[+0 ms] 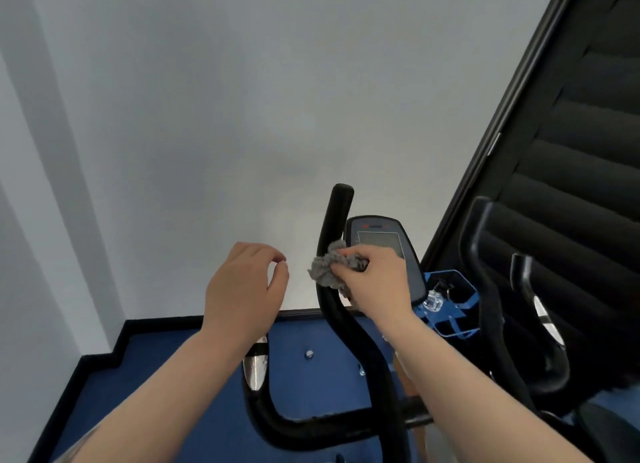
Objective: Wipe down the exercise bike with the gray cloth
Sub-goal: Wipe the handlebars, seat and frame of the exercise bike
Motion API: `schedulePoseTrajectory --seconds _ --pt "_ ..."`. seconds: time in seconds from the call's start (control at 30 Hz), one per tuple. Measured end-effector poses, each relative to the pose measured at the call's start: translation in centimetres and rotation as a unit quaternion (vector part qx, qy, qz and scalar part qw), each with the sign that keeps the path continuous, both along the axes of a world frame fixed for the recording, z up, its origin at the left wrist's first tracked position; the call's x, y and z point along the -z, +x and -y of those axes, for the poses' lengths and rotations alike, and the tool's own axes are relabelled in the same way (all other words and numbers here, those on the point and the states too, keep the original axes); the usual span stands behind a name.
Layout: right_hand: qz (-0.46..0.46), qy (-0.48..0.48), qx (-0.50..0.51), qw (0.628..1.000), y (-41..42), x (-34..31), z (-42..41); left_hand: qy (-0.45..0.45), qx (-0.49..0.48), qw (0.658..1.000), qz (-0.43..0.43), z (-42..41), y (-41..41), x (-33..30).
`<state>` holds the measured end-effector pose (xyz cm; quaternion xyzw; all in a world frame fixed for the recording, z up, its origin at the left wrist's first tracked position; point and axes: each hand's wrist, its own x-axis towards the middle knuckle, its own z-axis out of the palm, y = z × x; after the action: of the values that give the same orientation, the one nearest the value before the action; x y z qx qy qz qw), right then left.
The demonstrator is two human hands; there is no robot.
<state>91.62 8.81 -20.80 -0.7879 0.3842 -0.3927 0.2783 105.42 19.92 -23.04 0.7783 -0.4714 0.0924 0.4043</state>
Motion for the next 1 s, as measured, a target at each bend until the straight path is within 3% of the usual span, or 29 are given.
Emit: schedulePoseTrajectory --seconds 0.13,0.2,0.27,0.4,0.47,0.5,0.57,0.67,0.77,0.83,0.93,1.0 --pt "0.121 -0.009 0.065 0.990 1.3 -3.2 1.8 -0.001 -0.006 1.000 -0.015 0.0 -0.1 0.0" --pt "0.126 -0.013 0.090 0.988 2.6 -1.9 0.7 -0.004 -0.007 1.000 -0.013 0.1 -0.1 0.2" --pt "0.082 -0.029 0.073 0.993 2.1 0.1 -0.4 -0.005 -0.009 1.000 -0.011 0.1 -0.1 0.3" --pt "-0.110 -0.057 -0.045 0.991 -0.9 -1.1 -0.2 -0.013 -0.017 1.000 -0.010 0.2 -0.3 0.4" --pt "-0.081 -0.167 -0.067 0.980 -0.4 -3.6 -0.3 -0.014 -0.021 1.000 -0.015 0.1 -0.5 0.3" --pt "-0.064 -0.256 -0.066 0.962 0.3 -5.0 -0.4 -0.016 -0.023 0.999 -0.018 0.1 -0.5 0.2" --pt "-0.128 -0.432 -0.043 0.892 2.2 -6.7 0.2 -0.019 -0.019 0.999 -0.020 0.0 -0.6 0.2" --pt "-0.255 -0.511 -0.007 0.820 3.7 -7.2 1.9 -0.015 -0.009 1.000 -0.022 -0.2 -0.4 0.1" --pt "-0.281 -0.531 -0.046 0.798 4.1 -5.9 2.5 -0.014 -0.007 1.000 -0.021 -0.1 -0.2 0.1" --pt "-0.312 -0.502 -0.076 0.803 4.2 -4.5 2.2 -0.012 -0.006 1.000 -0.026 -0.1 -0.2 0.1" --pt "-0.341 -0.387 -0.133 0.846 3.9 -1.9 1.9 -0.006 -0.004 1.000 -0.030 -0.2 -0.1 0.1" --pt "-0.288 -0.315 -0.169 0.889 2.7 -0.9 1.2 -0.002 0.003 1.000 -0.031 -0.2 -0.1 0.1"
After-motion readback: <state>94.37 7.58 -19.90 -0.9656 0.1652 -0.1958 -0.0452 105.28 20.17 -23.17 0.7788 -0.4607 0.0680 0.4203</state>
